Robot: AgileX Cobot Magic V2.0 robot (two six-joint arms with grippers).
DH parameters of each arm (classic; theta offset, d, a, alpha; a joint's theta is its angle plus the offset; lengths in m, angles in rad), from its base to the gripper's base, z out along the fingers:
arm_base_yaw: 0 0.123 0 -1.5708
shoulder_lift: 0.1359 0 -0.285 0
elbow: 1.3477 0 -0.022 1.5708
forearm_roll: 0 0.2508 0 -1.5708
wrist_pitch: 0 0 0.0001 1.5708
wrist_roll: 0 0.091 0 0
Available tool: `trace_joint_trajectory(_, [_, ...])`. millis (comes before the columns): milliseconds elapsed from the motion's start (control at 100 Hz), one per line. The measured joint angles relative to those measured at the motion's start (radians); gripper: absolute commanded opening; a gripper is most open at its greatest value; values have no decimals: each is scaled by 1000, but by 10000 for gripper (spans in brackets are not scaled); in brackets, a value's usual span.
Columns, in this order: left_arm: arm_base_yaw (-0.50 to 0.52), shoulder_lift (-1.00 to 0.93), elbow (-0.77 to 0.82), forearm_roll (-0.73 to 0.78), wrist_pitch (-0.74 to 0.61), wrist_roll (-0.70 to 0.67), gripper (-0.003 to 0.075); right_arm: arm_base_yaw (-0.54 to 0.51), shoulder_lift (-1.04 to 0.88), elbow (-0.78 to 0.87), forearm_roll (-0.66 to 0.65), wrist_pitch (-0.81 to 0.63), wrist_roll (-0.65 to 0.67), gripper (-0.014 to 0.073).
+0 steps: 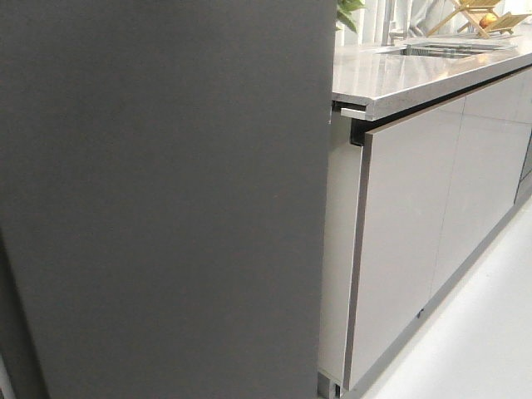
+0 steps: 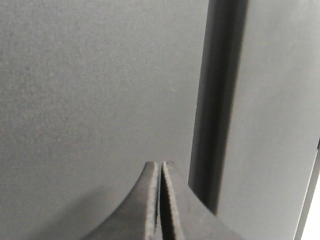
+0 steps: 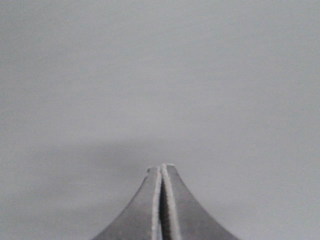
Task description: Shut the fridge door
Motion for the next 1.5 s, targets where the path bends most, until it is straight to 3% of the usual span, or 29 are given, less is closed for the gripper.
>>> trace_joint_trajectory(480, [0, 0, 0, 0, 0, 0, -21, -348, -472, 472, -3, -101, 0, -76])
trace_joint_trajectory(920, [0, 0, 0, 0, 0, 0, -21, -566, -921, 959, -6, -176, 0, -76])
trace_joint_trajectory(1500, [0, 0, 0, 0, 0, 0, -21, -611, -1327, 1374, -8, -263, 0, -76])
